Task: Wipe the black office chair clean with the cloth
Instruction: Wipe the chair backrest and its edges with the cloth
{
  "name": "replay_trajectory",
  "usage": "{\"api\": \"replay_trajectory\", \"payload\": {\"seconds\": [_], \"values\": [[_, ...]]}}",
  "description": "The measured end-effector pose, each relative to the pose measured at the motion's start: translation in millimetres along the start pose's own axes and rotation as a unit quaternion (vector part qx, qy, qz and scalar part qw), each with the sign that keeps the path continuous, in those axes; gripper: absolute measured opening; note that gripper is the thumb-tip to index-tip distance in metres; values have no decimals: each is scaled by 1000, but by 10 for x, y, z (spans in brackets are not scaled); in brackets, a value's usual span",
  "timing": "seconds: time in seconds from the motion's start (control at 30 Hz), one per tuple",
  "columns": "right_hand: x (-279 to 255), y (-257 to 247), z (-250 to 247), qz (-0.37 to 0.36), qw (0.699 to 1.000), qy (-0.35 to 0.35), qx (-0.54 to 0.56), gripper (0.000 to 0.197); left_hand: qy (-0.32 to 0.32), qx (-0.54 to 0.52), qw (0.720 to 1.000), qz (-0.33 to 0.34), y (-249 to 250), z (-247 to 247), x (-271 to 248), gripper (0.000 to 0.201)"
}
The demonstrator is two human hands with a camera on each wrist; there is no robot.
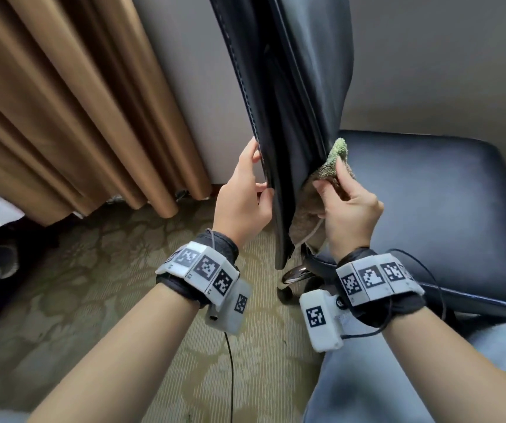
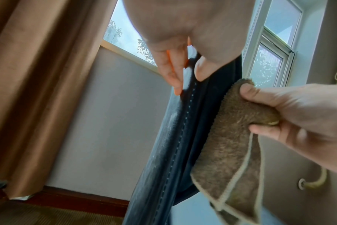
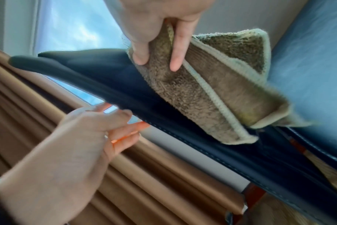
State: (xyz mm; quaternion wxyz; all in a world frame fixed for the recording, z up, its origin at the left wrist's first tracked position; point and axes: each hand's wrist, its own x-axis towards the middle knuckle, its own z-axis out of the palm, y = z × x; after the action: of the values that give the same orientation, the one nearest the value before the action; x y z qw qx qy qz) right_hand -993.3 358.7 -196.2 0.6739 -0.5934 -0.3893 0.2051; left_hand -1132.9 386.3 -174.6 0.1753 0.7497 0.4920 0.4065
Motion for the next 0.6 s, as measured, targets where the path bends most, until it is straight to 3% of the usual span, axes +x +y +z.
{"api": "replay_trajectory", "payload": {"seconds": [0.1,0.27,0.4,0.6], "values": [[39,-220,-43,-37,999,25,25,37,-2,-1,1000,-5,9,7,0,72],[189,-758,170,-218,975,28,35,32,9,6,1000,-13,21,14,14,67],[350,-864,359,-247,969,-8,-14,40,6,0,999,-34,67,-30,39,62],[355,-692,249,-258,963,-52,-60,44,-17,-13,1000,-20,121,-180,131,49]]}}
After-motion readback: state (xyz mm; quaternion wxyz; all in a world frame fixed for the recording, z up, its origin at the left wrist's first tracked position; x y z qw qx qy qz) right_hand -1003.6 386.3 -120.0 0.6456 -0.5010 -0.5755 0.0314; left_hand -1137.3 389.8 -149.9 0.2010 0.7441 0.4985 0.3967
